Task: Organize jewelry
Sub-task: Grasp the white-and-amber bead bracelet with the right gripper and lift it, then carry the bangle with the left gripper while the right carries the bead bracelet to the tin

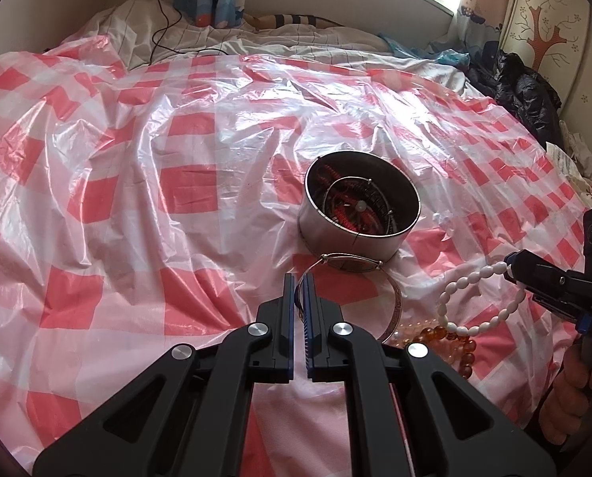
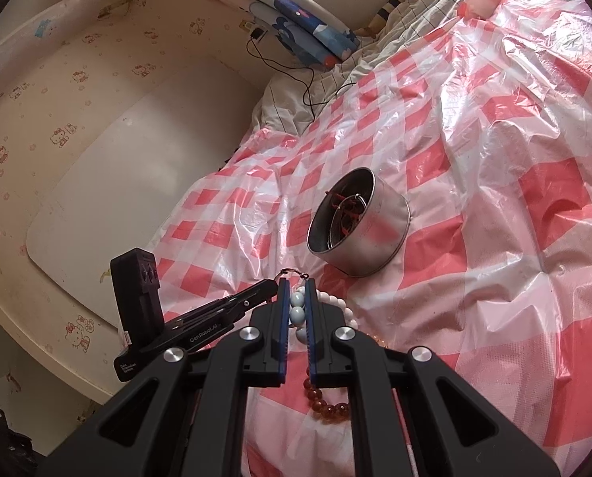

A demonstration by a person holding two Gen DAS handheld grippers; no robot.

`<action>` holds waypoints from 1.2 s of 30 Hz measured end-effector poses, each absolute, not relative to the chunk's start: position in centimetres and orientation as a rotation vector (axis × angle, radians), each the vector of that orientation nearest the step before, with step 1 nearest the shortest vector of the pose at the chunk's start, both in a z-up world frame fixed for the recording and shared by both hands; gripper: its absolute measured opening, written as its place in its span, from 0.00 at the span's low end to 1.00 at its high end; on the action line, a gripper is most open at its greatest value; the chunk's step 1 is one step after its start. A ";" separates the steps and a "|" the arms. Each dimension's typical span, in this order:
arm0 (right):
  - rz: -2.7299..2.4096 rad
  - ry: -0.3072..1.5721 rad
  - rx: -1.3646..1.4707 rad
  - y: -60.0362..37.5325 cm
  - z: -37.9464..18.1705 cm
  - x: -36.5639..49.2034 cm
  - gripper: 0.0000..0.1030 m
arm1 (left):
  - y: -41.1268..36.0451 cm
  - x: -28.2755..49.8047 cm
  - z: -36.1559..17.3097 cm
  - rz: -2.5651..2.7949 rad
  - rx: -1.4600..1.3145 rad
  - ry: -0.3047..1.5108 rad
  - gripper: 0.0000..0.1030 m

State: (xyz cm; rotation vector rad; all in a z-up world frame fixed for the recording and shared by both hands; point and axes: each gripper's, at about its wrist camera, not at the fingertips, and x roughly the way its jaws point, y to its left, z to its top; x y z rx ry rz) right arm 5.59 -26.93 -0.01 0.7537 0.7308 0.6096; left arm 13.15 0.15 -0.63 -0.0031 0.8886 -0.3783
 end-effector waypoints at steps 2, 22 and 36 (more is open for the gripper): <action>0.612 0.725 0.757 -27.0 0.1 5.6 0.08 | -0.3 13.2 -0.4 -0.380 0.004 0.882 0.03; 0.624 0.714 0.767 -27.3 0.3 5.5 0.08 | -3.1 13.6 0.6 -0.405 0.024 0.844 0.03; 0.632 0.696 0.783 -27.4 1.0 5.8 0.08 | -4.4 15.6 1.3 -0.400 -0.005 0.821 0.03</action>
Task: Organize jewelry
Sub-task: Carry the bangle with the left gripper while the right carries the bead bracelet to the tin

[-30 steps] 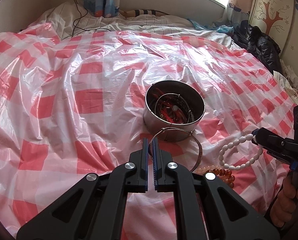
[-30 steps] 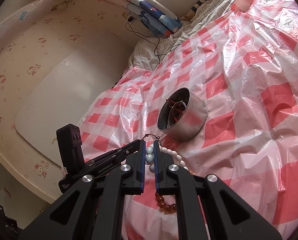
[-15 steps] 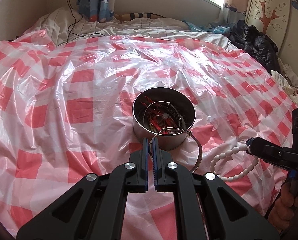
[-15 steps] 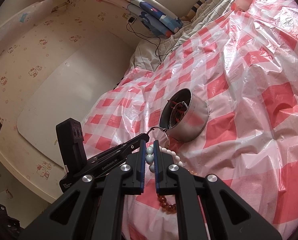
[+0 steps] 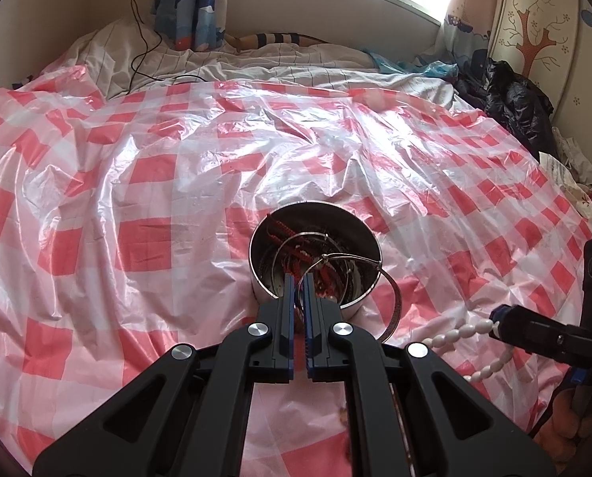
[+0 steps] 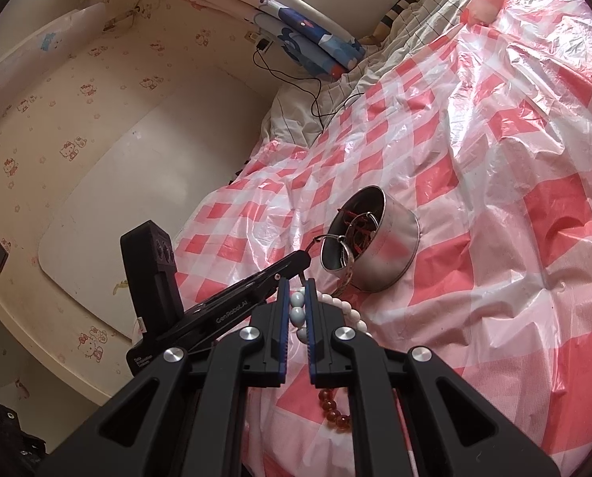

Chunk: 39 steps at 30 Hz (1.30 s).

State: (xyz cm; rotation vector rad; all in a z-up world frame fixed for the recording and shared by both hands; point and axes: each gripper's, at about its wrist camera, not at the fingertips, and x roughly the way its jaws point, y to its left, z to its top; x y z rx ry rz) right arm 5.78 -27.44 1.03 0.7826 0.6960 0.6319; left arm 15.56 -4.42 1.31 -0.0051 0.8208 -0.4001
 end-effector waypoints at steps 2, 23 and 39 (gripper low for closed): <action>0.634 0.692 0.788 -27.5 1.2 5.8 0.08 | -4.5 16.0 1.4 -0.395 -0.014 0.819 0.03; 0.664 0.688 0.794 -27.5 3.5 12.2 0.08 | -4.7 20.2 0.6 -0.364 -0.129 0.855 0.05; 0.466 0.759 0.681 -26.8 2.0 17.1 0.41 | -0.3 19.4 2.7 -0.295 -0.283 0.780 0.28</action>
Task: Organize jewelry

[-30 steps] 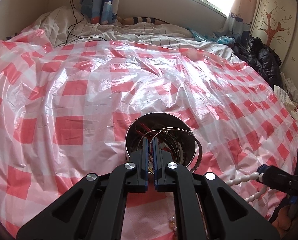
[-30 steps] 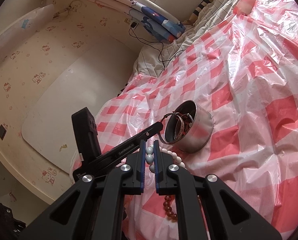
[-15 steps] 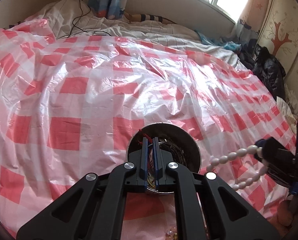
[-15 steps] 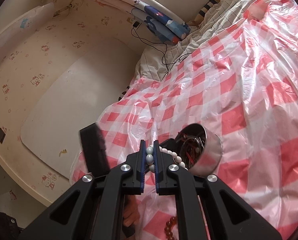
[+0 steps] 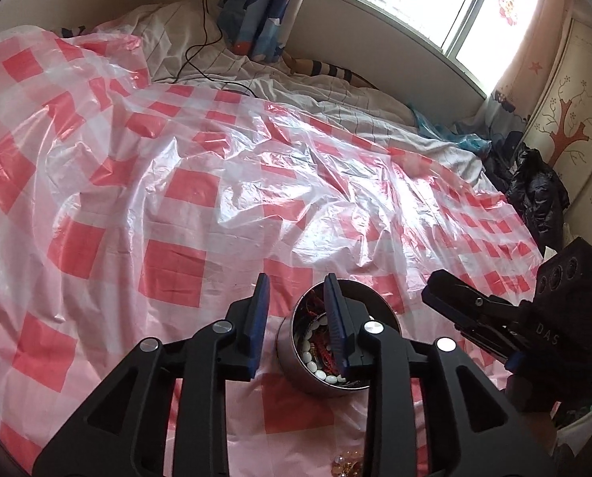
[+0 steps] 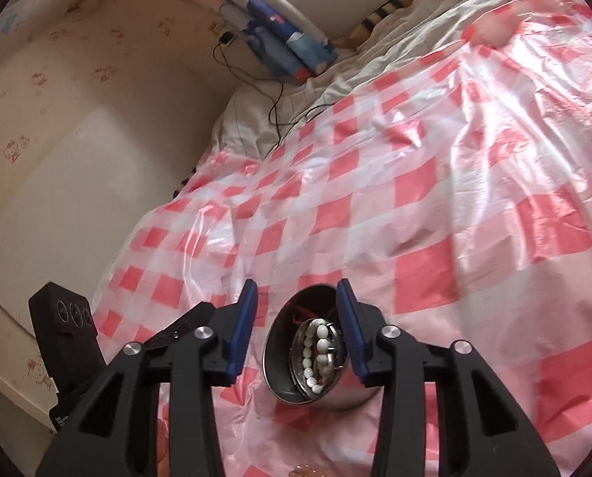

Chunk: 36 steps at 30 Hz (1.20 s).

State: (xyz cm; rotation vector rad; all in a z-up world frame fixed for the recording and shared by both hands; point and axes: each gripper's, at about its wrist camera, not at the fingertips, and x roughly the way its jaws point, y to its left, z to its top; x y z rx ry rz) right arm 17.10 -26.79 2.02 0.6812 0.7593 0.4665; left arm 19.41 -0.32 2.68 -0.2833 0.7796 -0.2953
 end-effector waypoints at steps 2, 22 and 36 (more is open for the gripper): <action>0.457 0.768 0.679 -27.2 1.9 16.5 0.44 | -0.4 19.3 2.6 -0.299 -0.271 0.787 0.33; 0.269 0.899 0.401 -26.0 -1.7 3.8 0.88 | -3.6 9.8 1.3 -0.291 0.104 0.765 0.55; 0.247 0.879 0.360 -25.2 -2.2 3.4 0.92 | -3.9 9.0 1.3 -0.277 0.178 0.740 0.64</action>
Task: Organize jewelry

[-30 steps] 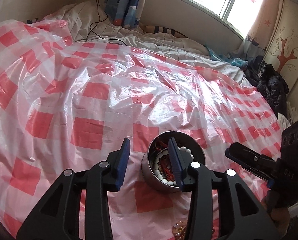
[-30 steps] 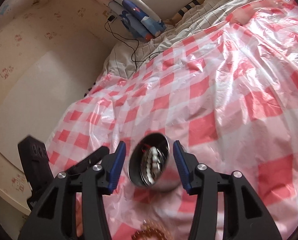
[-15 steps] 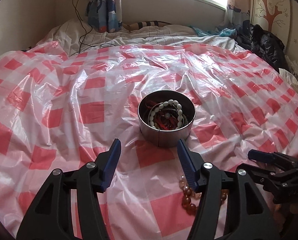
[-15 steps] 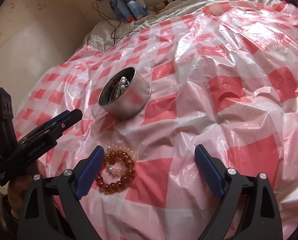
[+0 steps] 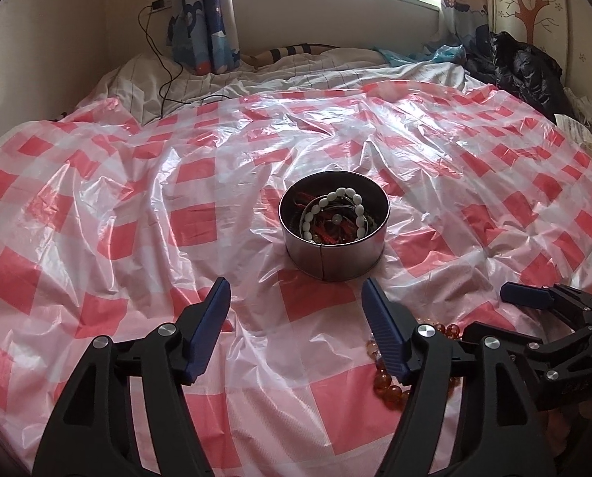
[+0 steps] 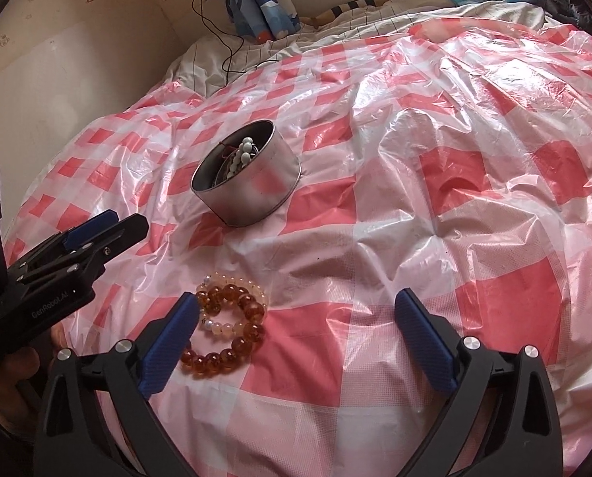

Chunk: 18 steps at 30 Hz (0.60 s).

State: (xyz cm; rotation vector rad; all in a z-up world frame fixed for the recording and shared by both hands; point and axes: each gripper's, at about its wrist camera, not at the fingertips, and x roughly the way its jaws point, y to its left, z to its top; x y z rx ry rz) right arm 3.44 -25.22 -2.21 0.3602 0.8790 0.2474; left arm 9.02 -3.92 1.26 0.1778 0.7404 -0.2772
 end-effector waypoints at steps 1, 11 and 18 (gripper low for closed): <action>0.248 0.877 0.363 -25.3 -2.2 3.4 0.92 | -4.1 9.0 1.2 -0.277 0.185 0.739 0.65; 0.193 0.839 0.285 -24.5 -1.4 2.1 0.92 | -4.5 8.7 1.1 -0.281 0.204 0.738 0.67; 0.155 0.846 0.235 -24.2 -1.8 1.4 0.93 | -4.7 8.4 0.7 -0.287 0.217 0.742 0.68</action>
